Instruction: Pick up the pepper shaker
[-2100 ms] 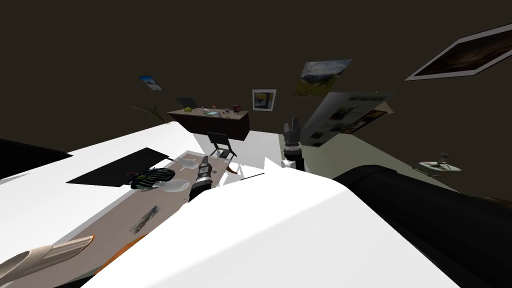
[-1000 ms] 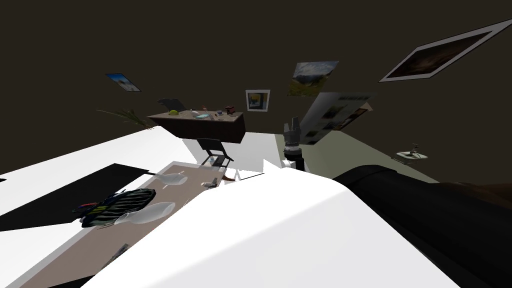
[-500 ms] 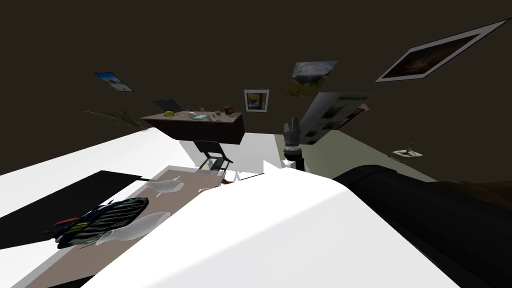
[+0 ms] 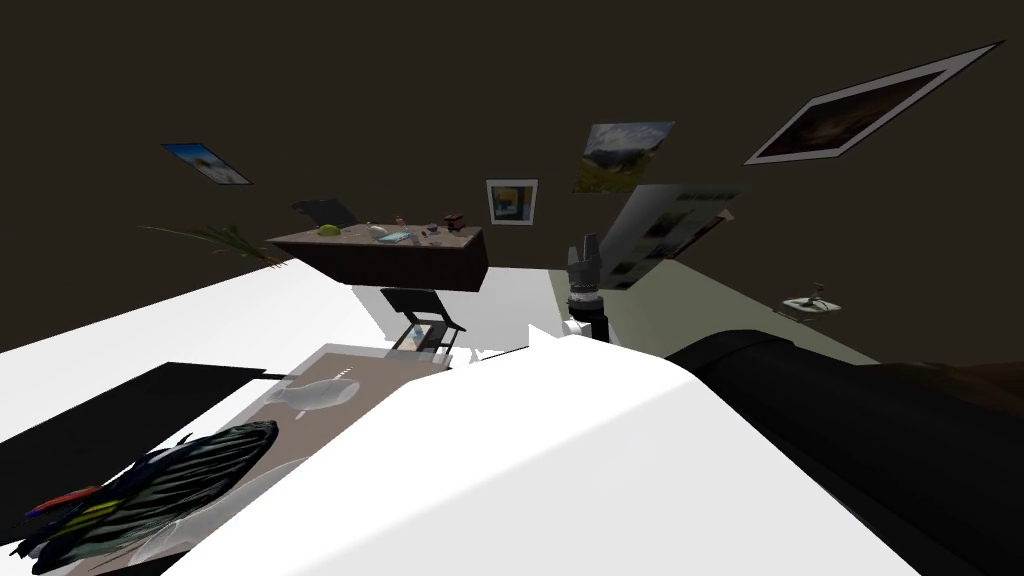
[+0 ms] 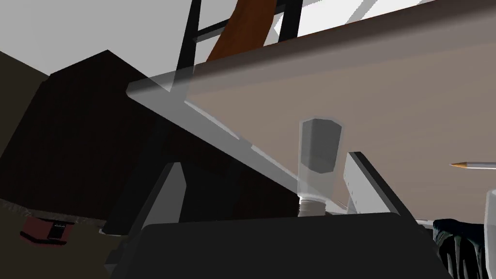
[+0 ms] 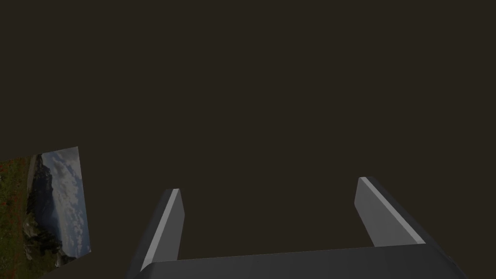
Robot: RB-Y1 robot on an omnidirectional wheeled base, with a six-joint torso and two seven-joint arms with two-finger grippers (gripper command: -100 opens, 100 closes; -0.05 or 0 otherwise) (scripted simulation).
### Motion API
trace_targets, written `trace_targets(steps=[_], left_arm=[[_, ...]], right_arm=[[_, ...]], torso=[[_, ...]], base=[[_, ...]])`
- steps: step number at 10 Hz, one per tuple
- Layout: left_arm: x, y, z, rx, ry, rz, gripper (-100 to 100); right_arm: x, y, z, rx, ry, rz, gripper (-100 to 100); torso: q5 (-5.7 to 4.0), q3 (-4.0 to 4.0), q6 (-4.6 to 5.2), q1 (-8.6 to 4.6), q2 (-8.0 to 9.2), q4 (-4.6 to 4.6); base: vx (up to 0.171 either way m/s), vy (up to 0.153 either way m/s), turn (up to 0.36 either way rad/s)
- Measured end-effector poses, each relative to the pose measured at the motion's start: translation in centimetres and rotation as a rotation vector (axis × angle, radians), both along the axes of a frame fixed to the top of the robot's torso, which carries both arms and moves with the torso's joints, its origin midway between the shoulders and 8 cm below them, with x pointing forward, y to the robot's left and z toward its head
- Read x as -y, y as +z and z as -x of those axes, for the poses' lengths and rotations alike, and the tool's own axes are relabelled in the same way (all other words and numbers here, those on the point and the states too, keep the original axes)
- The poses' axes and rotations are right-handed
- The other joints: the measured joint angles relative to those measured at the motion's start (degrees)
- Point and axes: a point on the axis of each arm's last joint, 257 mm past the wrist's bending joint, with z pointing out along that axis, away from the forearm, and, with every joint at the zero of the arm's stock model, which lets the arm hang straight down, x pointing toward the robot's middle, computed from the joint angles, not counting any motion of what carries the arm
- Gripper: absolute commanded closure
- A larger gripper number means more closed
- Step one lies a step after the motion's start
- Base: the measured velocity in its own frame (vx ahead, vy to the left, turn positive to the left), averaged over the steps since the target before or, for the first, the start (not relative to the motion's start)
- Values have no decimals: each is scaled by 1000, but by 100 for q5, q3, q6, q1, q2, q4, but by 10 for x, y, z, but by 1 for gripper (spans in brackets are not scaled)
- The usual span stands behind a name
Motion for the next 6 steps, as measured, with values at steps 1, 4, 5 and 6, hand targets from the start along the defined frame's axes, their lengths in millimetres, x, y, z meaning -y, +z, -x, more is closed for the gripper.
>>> trace_targets(steps=[1, 4, 5, 6], left_arm=[[-3, -6, 14, -39, -19, -19, -100], [-24, -14, 46, -132, -75, -72, -100], [-29, -17, 54, -154, -90, -86, -100], [-34, -20, 60, -173, -104, -98, -100]], right_arm=[[0, 0, 0, 0, 0, 0, 0], [0, 0, 0, 0, 0, 0, 0], [0, 0, 0, 0, 0, 0, 0], [0, 0, 0, 0, 0, 0, 0]], torso=[[1, 3, 0, 4, 5, 1], [0, 1, 0, 3, 2, 0], [1, 3, 0, 5, 6, 2], [2, 4, 1, 9, 6, 2]], base=[[134, 65, -21], [112, 45, -21], [100, 61, -16], [139, 81, -21]])
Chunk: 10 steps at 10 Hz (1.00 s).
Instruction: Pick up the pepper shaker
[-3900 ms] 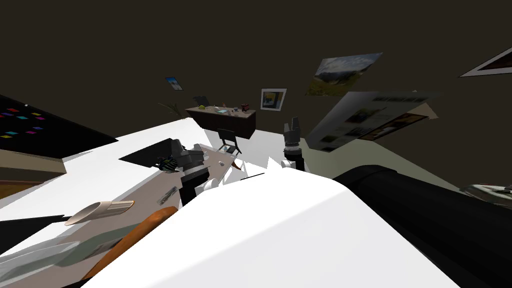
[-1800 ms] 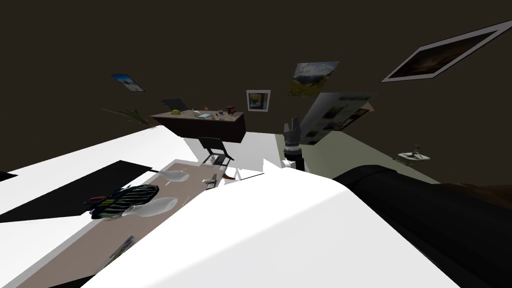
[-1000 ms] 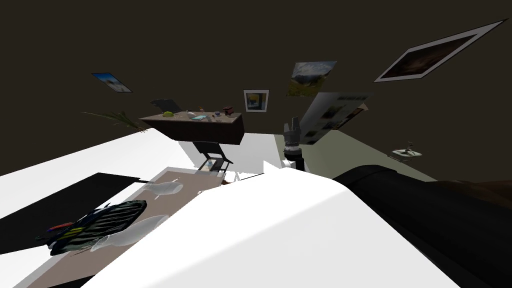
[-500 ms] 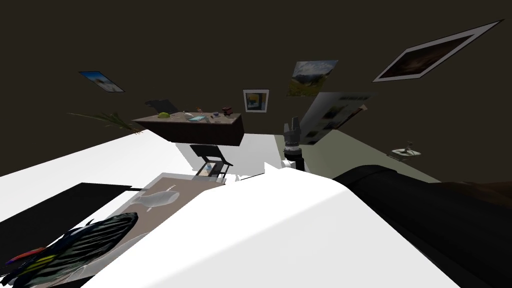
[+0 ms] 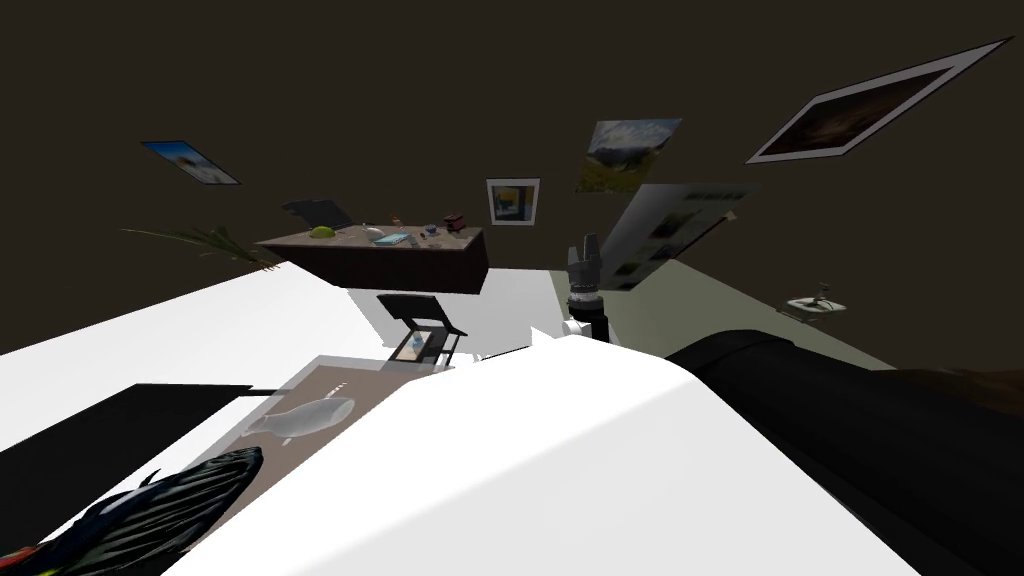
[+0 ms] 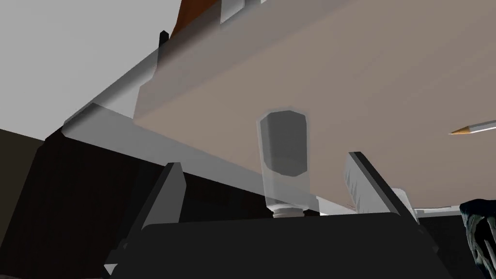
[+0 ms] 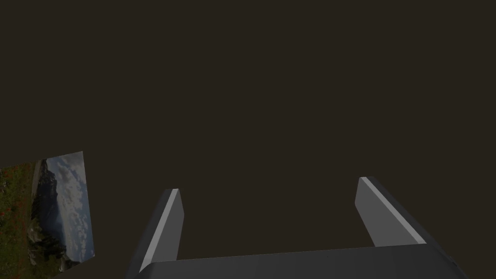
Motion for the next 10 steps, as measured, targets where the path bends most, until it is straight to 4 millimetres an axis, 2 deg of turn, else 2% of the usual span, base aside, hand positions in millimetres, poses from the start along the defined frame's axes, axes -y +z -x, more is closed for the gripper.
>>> trace_targets(steps=[2, 3, 4, 9, 10], left_arm=[[-15, -2, 7, -34, -34, -31, -100], [-16, -2, 7, -35, -36, -33, 0], [-16, -2, 7, -35, -36, -33, -100], [-19, -18, -10, -32, -21, -34, -100], [-19, -19, -10, -32, -21, -34, 100]], right_arm=[[0, 0, 0, 0, 0, 0, 0], [0, 0, 0, 0, 0, 0, 0], [0, 0, 0, 0, 0, 0, 0], [0, 0, 0, 0, 0, 0, 0], [0, 0, 0, 0, 0, 0, 0]], torso=[[3, -9, 1, 19, -16, -3], [2, 3, -1, 0, 7, 0], [-3, 14, -1, -16, 26, 5], [-4, 30, 0, -22, 52, 11], [-5, 27, -2, -23, 47, 10]], base=[[104, 84, -18], [12, 10, -1], [-13, 10, -35], [-30, 8, -26], [0, 0, 0]])
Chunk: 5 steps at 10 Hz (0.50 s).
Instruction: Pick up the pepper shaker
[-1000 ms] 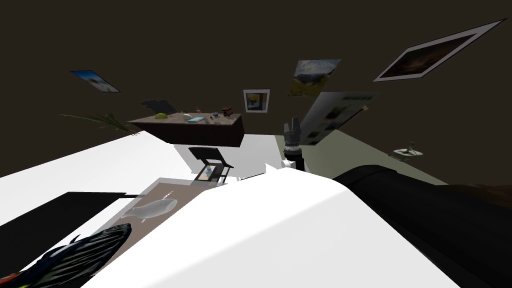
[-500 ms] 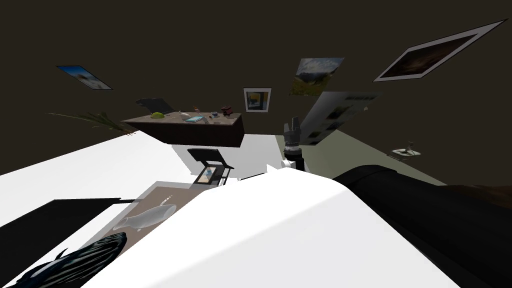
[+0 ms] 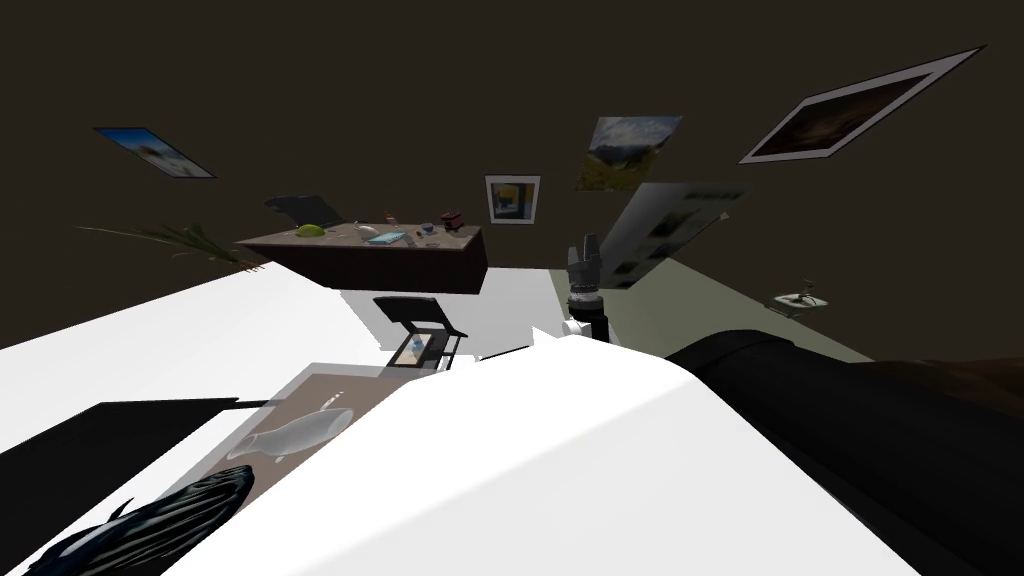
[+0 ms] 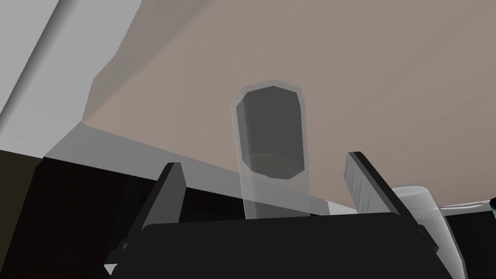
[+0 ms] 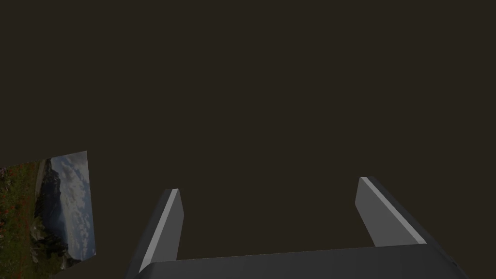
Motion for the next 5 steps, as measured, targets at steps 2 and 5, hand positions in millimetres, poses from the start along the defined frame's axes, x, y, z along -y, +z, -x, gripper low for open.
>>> trace_targets(steps=[2, 5], left_arm=[[0, 0, 0, 0, 0, 0, 100], [0, 0, 0, 0, 0, 0, 0]], right_arm=[[0, 0, 0, 0, 0, 0, 0], [0, 0, 0, 0, 0, 0, 0]], torso=[[2, -4, 1, -1, -7, -1], [2, -5, 1, 2, -9, -2]], base=[[0, 0, 0], [0, 0, 0]])
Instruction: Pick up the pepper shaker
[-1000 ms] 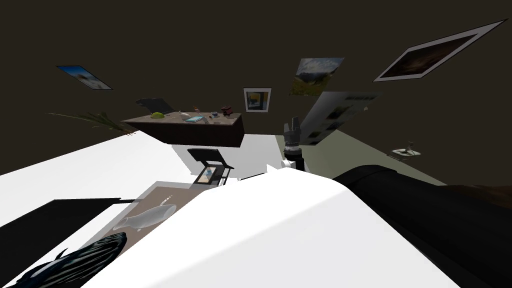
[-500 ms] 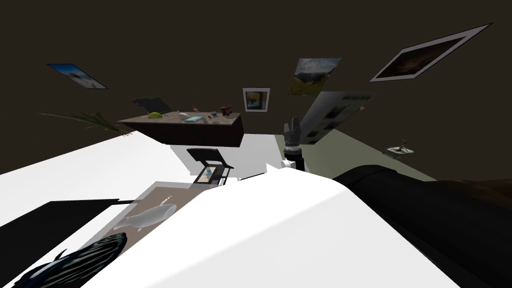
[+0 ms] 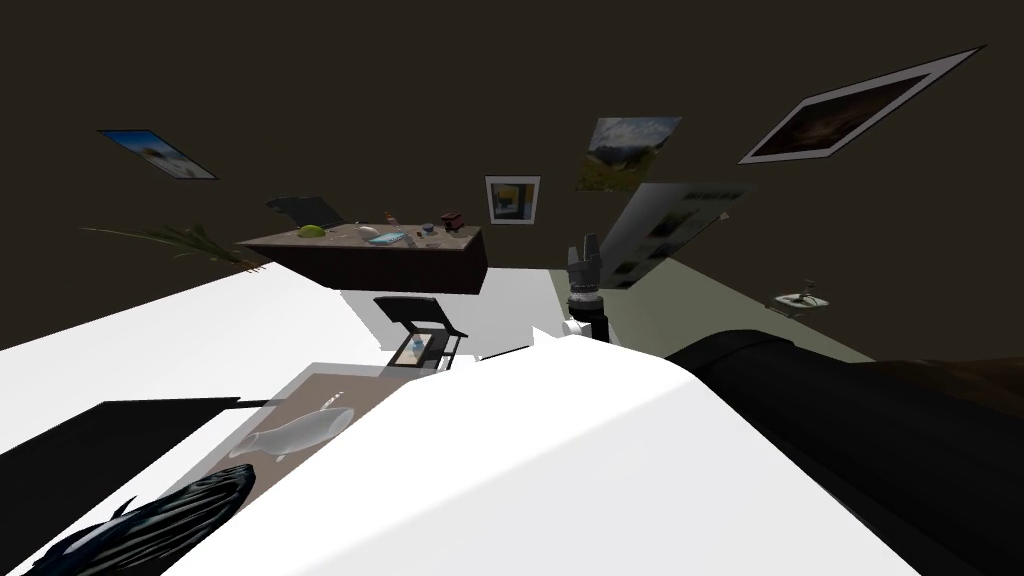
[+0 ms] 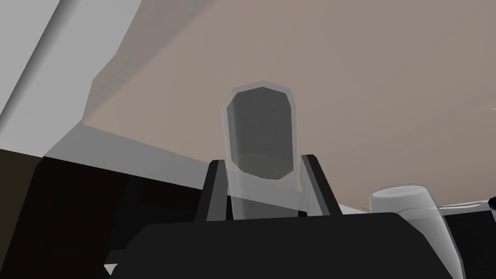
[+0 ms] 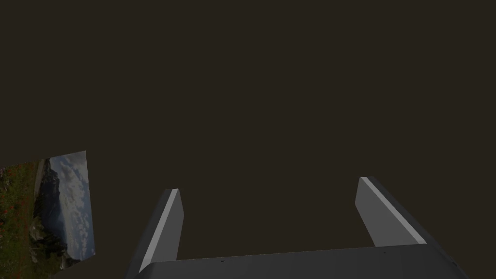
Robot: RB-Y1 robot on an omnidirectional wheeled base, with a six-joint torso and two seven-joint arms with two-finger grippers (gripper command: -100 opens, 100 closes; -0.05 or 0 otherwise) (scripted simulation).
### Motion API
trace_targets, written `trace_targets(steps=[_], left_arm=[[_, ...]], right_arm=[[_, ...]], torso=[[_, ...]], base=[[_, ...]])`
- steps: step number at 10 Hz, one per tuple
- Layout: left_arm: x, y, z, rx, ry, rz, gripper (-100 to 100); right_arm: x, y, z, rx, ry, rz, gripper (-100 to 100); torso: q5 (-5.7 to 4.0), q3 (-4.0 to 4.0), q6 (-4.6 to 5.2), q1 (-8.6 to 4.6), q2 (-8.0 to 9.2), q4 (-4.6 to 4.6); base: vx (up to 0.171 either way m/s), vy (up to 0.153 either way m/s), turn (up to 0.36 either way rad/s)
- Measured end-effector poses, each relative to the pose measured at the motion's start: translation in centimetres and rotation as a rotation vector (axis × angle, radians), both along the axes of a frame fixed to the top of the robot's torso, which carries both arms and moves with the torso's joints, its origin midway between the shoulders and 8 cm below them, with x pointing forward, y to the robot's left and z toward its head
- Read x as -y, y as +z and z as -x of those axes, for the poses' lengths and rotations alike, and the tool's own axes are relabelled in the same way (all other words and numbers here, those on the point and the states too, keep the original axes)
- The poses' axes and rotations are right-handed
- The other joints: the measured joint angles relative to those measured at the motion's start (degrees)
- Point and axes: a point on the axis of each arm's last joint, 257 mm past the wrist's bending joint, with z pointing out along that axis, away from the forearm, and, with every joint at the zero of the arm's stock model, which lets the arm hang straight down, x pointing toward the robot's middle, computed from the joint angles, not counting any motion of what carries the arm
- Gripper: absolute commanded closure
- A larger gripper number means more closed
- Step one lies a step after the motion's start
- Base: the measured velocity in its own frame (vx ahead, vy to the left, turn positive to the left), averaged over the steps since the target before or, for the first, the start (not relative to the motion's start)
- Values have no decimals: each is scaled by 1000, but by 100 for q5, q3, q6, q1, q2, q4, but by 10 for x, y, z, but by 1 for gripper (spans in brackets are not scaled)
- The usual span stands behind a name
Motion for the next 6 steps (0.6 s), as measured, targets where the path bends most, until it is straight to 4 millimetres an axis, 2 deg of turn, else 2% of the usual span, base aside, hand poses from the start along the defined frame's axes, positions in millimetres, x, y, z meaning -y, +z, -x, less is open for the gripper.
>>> trace_targets(steps=[1, 5, 6], left_arm=[[0, 0, 0, 0, 0, 0, 100], [1, 13, 14, -3, -11, 0, 100], [2, 13, 14, -3, -11, 1, 0]], right_arm=[[0, 0, 0, 0, 0, 0, 0], [0, 0, 0, 0, 0, 0, 0], [0, 0, 0, 0, 0, 0, 0]], torso=[[0, 0, 0, 0, 0, 0], [-2, -6, 0, -8, -12, -2], [-2, -4, 1, -5, -7, -1]], base=[[25, -5, 47], [32, -10, 26], [0, 0, 0]])
